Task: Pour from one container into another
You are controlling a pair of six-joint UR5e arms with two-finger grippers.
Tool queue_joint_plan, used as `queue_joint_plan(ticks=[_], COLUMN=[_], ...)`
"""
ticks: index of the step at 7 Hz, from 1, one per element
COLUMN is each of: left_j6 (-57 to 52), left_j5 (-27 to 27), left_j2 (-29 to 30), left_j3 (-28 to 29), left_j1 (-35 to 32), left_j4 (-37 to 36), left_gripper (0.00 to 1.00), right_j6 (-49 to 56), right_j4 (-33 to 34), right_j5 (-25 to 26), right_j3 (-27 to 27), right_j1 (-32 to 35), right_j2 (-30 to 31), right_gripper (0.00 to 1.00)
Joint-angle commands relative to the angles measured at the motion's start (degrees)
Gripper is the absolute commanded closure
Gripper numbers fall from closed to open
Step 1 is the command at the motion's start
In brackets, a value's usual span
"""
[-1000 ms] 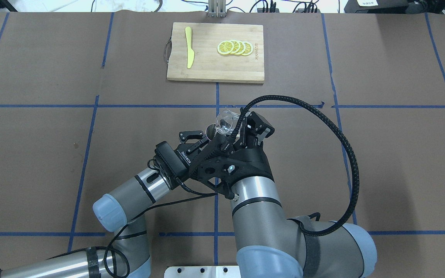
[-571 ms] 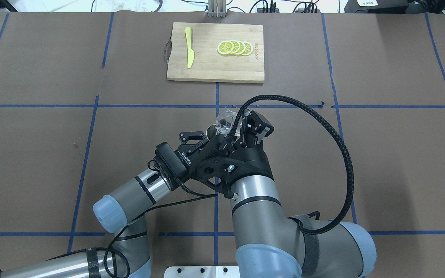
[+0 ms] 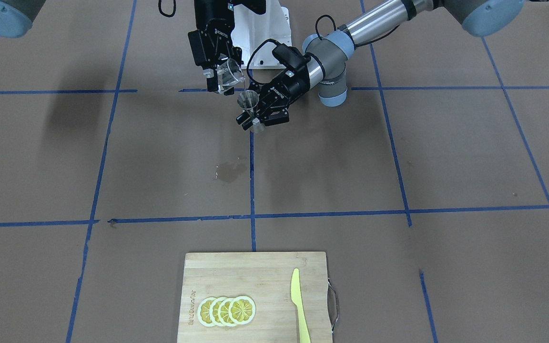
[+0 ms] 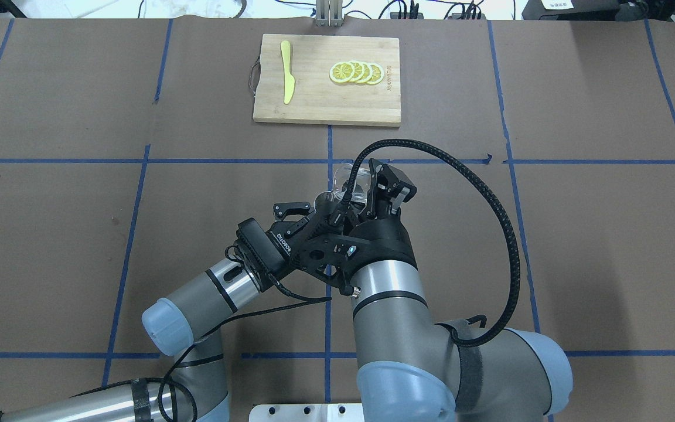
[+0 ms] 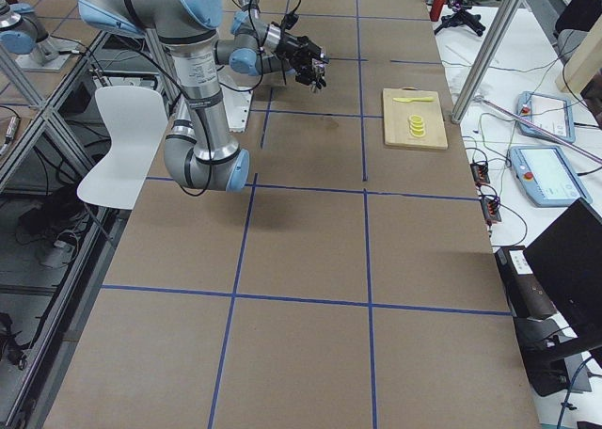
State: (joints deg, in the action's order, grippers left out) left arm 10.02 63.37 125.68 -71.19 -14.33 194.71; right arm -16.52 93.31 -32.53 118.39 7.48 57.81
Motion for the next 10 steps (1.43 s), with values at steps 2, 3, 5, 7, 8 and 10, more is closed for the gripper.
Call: queue_joint_plan(ticks=[2, 3, 5, 7, 8, 10], left_j6=[0.00, 0.00, 0.00, 0.00, 0.00, 0.00], left_j5=[-0.09, -0.09, -0.09, -0.09, -0.09, -0.09], left_j2=[0.00, 0.00, 0.00, 0.00, -0.09, -0.09], left_j3=[-0.09, -0.09, -0.09, -0.09, -0.09, -0.09], left_j1=[0.45, 0.45, 0.45, 0.45, 0.45, 0.45], left_j4=[0.06, 0.06, 0.06, 0.06, 0.06, 0.06], left_gripper=[1.00, 1.00, 1.00, 1.00, 1.00, 1.00], right_j6=[1.75, 2.79, 3.68, 5.09, 5.35, 5.70], right_j4=[1.78, 1.87, 4.41, 5.13, 5.91, 6.71], right_j5=[-0.25, -0.25, -0.25, -0.16, -0.16, -0.16], right_j3=[-0.09, -0.09, 0.00, 0.00, 0.00, 0.00], right_j1=[0.51, 0.51, 0.51, 0.51, 0.51, 0.51], right_j2=[-0.77, -0.77, -1.12, -1.74, -1.74, -1.83], right_gripper=[1.00, 1.00, 1.00, 1.00, 1.00, 1.00])
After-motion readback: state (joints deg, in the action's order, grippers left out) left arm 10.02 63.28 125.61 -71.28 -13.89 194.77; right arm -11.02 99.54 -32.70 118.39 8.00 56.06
